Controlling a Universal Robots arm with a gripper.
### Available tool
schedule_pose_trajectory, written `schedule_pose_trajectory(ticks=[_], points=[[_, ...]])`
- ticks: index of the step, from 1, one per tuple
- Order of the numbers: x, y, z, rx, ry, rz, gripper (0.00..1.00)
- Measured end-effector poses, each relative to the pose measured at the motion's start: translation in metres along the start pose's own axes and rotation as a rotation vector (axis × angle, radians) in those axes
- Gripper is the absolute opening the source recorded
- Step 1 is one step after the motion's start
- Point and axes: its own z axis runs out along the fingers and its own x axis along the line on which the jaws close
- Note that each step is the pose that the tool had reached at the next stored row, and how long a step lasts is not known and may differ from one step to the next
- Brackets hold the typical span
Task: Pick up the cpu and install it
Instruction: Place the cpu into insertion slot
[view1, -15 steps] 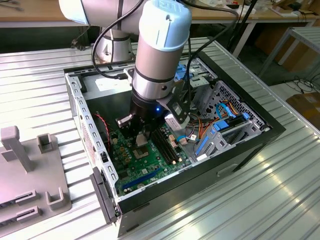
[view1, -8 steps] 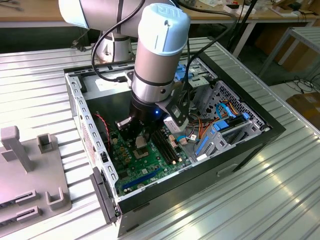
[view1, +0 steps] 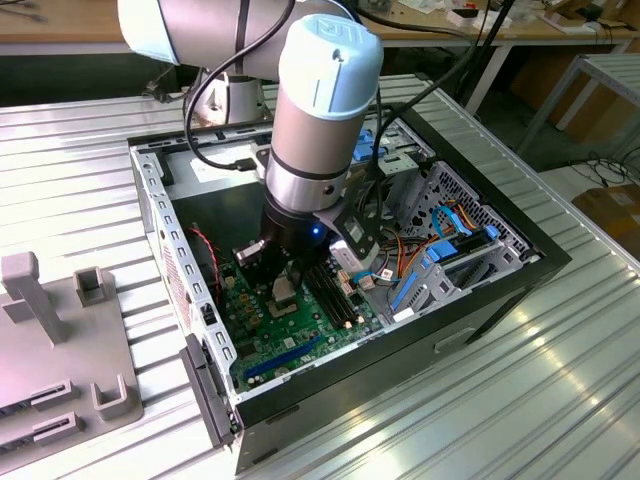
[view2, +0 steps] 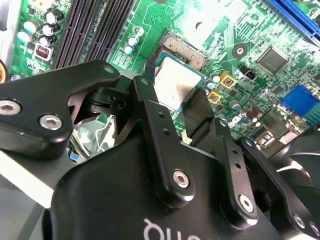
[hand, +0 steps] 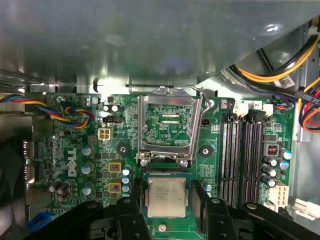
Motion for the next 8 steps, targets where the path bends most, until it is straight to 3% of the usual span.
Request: schedule_pose_trajectory(ticks=[8], points=[[0.0006, -0.0020, 0.0063, -0.0002, -0.0002, 0.000, 0.47]])
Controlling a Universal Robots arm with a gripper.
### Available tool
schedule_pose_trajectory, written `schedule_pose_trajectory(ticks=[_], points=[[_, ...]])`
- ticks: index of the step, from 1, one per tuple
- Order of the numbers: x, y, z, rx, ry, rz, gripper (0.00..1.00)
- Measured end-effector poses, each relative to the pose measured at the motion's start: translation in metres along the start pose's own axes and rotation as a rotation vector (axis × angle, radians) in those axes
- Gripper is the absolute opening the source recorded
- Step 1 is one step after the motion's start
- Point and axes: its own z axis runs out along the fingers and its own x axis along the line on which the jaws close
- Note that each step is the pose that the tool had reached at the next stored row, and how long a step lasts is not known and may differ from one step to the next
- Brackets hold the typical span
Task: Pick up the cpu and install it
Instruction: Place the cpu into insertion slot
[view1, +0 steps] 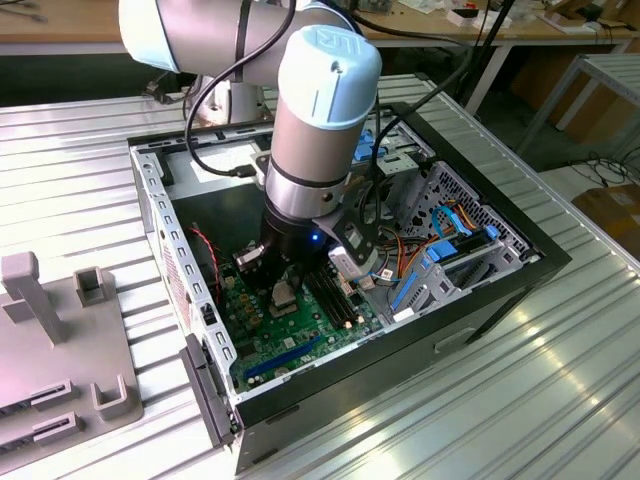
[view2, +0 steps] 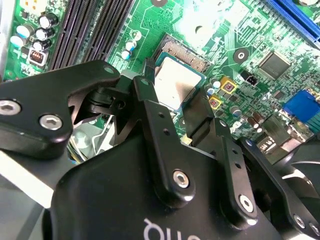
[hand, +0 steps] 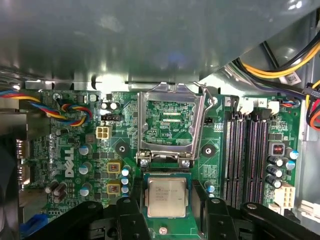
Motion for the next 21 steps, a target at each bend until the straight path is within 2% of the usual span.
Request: schedule_pose_trajectory(ticks=[13, 21], points=[[0.0003, -0.0033, 0.0037, 0.0000, 0.0001, 0.001, 0.47], [0.0018, -0.0035, 0.0087, 0.0001, 0.0002, 0.001, 0.47]])
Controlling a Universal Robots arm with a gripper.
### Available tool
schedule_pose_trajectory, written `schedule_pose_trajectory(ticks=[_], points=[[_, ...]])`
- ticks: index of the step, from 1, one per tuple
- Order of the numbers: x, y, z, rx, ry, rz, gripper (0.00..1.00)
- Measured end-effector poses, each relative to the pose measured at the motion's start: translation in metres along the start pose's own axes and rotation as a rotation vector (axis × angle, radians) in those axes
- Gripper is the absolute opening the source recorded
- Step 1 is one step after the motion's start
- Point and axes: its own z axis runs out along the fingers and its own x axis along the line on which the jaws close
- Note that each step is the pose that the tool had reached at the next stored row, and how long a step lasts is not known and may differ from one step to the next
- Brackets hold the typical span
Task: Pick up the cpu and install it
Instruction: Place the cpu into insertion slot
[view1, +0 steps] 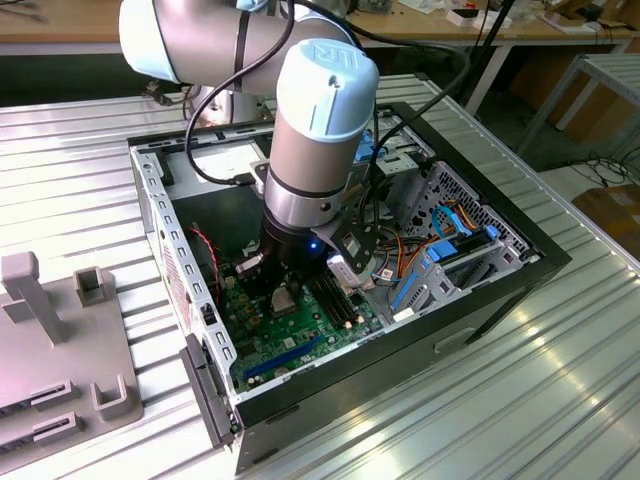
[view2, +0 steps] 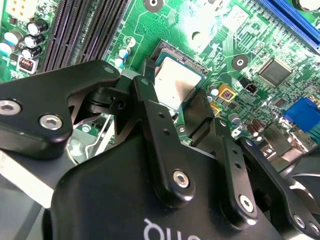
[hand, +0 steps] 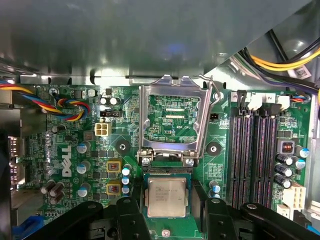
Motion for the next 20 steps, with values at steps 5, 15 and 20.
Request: schedule_pose_trajectory(ticks=[5, 15, 20], points=[[0.0001, -0.0018, 0.0005, 0.0000, -0.0001, 0.002, 0.47], [-0.0004, -0.0019, 0.0013, 0.0000, 0.0002, 0.008, 0.47], [-0.0004, -0.0018, 0.0028, -0.0001, 0.0002, 0.008, 0.47]])
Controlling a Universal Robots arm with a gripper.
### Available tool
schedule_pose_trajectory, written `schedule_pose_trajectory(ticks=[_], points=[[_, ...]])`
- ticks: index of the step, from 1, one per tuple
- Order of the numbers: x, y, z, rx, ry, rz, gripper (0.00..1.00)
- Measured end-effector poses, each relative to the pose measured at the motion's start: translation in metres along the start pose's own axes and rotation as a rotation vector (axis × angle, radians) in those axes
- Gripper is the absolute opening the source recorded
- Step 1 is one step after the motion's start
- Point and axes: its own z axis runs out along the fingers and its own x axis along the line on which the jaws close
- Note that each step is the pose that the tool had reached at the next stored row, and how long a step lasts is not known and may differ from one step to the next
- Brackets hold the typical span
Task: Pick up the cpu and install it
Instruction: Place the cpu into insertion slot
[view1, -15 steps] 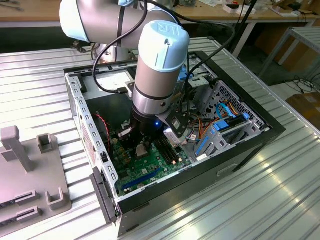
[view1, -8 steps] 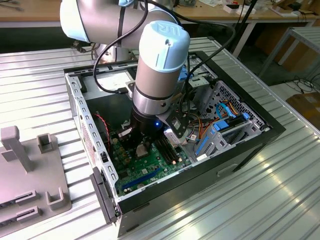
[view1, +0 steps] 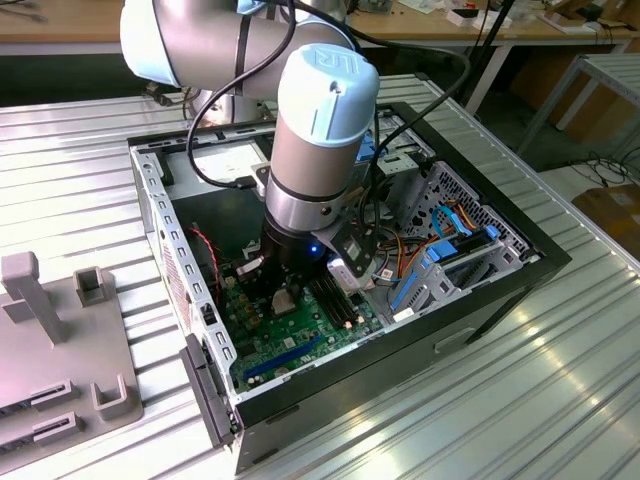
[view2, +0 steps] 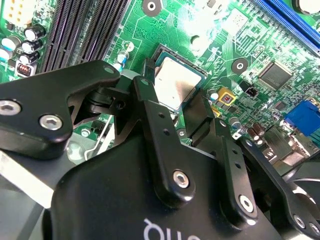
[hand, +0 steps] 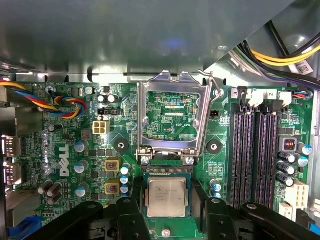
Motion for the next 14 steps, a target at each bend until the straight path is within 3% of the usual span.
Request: schedule_pose_trajectory(ticks=[14], points=[[-0.0001, 0.0014, -0.0005, 0.0001, 0.0000, -0.001, 0.47]])
